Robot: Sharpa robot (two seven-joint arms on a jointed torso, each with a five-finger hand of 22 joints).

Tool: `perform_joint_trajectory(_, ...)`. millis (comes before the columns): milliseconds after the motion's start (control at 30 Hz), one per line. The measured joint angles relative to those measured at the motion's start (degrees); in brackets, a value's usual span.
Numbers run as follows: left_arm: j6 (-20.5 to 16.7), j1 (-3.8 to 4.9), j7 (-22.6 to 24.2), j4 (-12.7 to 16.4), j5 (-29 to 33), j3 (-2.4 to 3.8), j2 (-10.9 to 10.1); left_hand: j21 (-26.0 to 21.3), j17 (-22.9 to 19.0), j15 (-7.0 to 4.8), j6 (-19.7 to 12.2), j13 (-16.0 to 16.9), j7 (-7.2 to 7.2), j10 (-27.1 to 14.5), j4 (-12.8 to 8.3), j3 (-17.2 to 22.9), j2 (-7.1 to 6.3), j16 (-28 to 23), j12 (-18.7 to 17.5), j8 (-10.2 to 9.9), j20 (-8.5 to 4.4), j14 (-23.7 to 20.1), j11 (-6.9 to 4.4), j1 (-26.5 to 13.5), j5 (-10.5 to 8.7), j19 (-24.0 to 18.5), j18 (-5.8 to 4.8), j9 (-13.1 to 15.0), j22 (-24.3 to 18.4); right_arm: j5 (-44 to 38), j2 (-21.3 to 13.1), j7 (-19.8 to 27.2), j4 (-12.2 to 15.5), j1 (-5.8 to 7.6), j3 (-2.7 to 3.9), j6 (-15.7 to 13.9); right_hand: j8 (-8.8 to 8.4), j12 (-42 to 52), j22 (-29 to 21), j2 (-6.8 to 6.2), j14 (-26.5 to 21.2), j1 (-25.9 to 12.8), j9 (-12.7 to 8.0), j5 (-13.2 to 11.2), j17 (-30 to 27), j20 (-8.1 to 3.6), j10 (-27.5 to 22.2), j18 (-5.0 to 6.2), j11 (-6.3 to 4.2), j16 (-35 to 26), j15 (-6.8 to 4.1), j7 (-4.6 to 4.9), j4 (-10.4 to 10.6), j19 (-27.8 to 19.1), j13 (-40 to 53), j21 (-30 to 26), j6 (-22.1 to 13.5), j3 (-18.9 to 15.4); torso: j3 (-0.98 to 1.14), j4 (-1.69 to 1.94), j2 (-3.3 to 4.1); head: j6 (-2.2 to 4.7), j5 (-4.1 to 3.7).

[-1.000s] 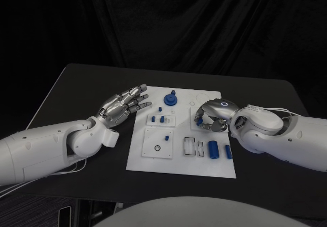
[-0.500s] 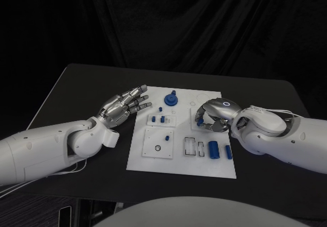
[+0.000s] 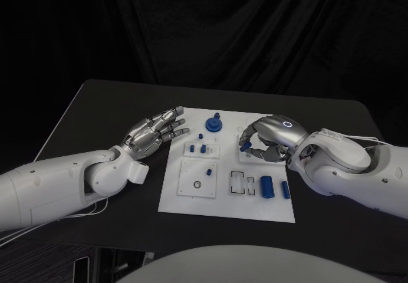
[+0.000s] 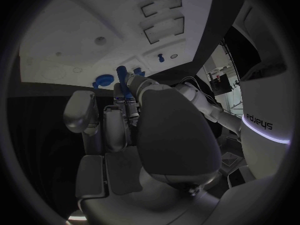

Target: Assemble the parts on the task board

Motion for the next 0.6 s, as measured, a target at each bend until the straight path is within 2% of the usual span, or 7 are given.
perform_joint_trajectory(67,0.00,-0.01,-0.01,-0.04,0.00,0.00,0.07,0.00,0.00,0.00,0.00,0.00,0.00,0.00,0.00,0.00,0.00,0.00,0.00,0.00,0.00,0.00,0.00,0.00,0.00,0.00,0.00,0.00,0.00,0.00,0.23,-0.03,0.83,0.11,-0.02,-0.10,0.00,-0.11,0.00,0.00,0.00,0.00,0.06,-0.40,0.09,0.00,0.06,0.00,-0.06,0.00,0.00,0.20,0.06,0.00,0.00,0.00,-0.20,0.26,-0.01,0.00,-0.03,0.00,-0.04)
perform_joint_trajectory(167,0.00,-0.01,-0.03,-0.08,0.00,0.00,0.20,0.00,0.00,0.00,0.00,0.00,0.00,0.00,-0.01,0.01,0.00,0.00,0.00,0.00,0.00,0.00,0.00,0.00,-0.02,0.00,0.00,0.00,0.00,0.00,1.49,-0.05,2.13,0.12,-0.07,-0.07,0.06,-0.18,0.00,0.00,0.20,0.00,0.20,-0.44,0.23,0.00,0.06,0.00,-0.06,0.00,-0.20,0.01,0.00,0.00,0.00,0.23,-0.39,0.33,-0.03,0.02,-0.03,0.00,-0.13)
perform_joint_trajectory(300,0.03,-0.07,-0.06,-0.24,0.00,0.00,0.35,0.00,0.00,0.00,0.00,0.00,0.00,0.00,-0.16,0.16,0.00,0.00,0.00,0.00,0.00,0.00,0.00,0.00,-0.02,0.00,0.00,0.00,0.00,0.00,4.69,0.05,3.15,-0.79,-0.03,0.21,0.06,-0.31,-0.01,-0.01,0.20,-0.01,0.27,-0.44,0.31,0.00,0.27,0.01,0.14,0.00,-0.20,0.01,0.00,0.00,0.00,0.23,-0.39,0.32,-0.05,0.04,0.00,0.00,-0.21)
perform_joint_trajectory(333,0.04,-0.09,-0.07,-0.27,0.00,0.00,0.40,0.00,0.00,0.00,0.00,0.00,0.00,0.00,-0.16,0.16,0.00,0.00,0.00,0.00,0.00,0.00,0.00,0.00,-0.02,0.00,0.00,0.00,0.00,0.00,5.57,0.08,3.15,-1.09,-0.04,0.35,0.06,-0.34,-0.01,-0.01,0.20,-0.01,0.31,-0.44,0.31,0.00,0.27,0.00,0.14,0.00,-0.20,0.21,-0.04,0.00,0.00,0.23,-0.59,0.37,-0.05,0.05,0.01,0.00,-0.21)
perform_joint_trajectory(400,0.07,-0.09,-0.09,-0.31,0.00,0.00,0.51,0.00,0.00,0.00,0.00,0.00,0.00,0.00,-0.16,0.16,0.00,0.00,0.00,0.00,0.00,0.00,0.00,0.00,-0.02,0.00,0.00,0.00,0.00,-0.05,7.31,0.13,2.96,-1.59,-0.09,0.74,0.10,-0.40,-0.01,-0.01,0.20,-0.01,0.37,-0.44,0.31,0.00,0.27,0.00,0.14,0.00,-0.20,0.02,-0.15,0.00,0.00,0.23,-0.80,0.48,-0.05,0.07,0.03,0.00,-0.14)
perform_joint_trajectory(600,0.15,-0.12,-0.16,-0.45,0.00,0.00,0.77,0.00,0.00,0.00,0.00,0.00,0.00,0.00,-0.16,0.16,0.00,0.00,0.00,0.00,0.00,0.00,0.00,0.00,-0.02,0.00,0.00,0.00,0.00,-1.17,13.04,0.21,0.59,-2.77,-0.08,3.20,0.10,-0.55,-0.01,-0.22,0.20,-0.22,0.51,-0.44,-0.13,0.00,0.27,0.01,0.14,0.00,-0.20,0.23,-0.16,0.00,0.01,-0.33,-1.00,0.48,-0.06,0.13,0.10,0.00,-0.10)
